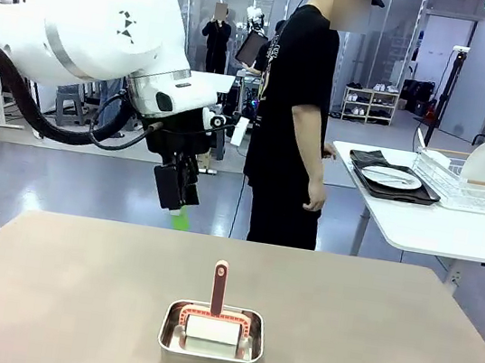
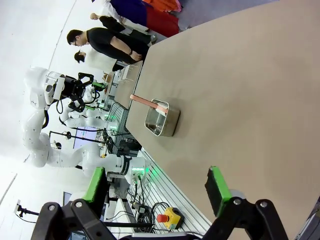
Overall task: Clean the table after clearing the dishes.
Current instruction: When the right (or left) Handle tray is removed, use the right hand (or left hand) to clean the right (or left) side of the table with the Lint Roller.
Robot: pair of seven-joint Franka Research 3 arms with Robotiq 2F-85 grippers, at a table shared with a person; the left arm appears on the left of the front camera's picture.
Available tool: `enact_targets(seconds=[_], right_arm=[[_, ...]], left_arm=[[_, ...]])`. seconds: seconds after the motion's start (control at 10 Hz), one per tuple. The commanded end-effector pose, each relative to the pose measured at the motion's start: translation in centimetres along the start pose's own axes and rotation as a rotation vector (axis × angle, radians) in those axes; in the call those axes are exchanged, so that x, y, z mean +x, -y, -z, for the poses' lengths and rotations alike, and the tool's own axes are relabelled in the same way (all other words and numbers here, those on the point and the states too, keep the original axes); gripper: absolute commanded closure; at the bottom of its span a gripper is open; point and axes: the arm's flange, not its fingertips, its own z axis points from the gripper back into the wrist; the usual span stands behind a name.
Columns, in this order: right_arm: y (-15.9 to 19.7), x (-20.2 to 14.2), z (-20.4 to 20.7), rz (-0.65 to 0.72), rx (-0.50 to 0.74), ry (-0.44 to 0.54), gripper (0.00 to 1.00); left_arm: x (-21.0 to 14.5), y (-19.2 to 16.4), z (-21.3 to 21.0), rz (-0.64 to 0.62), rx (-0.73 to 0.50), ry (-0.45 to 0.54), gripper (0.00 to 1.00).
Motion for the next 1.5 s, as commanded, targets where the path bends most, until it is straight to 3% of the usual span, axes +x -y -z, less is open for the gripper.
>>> enact_targets(seconds=[0.0, 0.5, 0.8, 0.9, 1.4], right_arm=[[-0.4, -0.1, 0.1, 0.002, -0.008, 0.008, 0.00], [-0.4, -0.1, 0.1, 0.002, -0.008, 0.008, 0.00], [-0.4, -0.1, 0.1, 0.002, -0.008, 0.008, 0.00], [-0.4, -0.1, 0.1, 0.002, -0.008, 0.008, 0.00], [-0.4, -0.1, 0.1, 0.002, -0.008, 0.008, 0.00]], left_arm=[[-1.0, -0.3, -1.2, -0.016, -0.002, -0.012, 0.00], [-0.9, -0.7, -0.8, -0.020, 0.007, 0.005, 0.00], [4.5, -1.0, 2.6, -0.026, 0.029, -0.132, 0.00], [5.5, -0.7, 3.8, -0.030, 0.018, -0.135, 0.00], [7.1, -1.0, 8.4, -0.033, 0.118, -0.197, 0.00]])
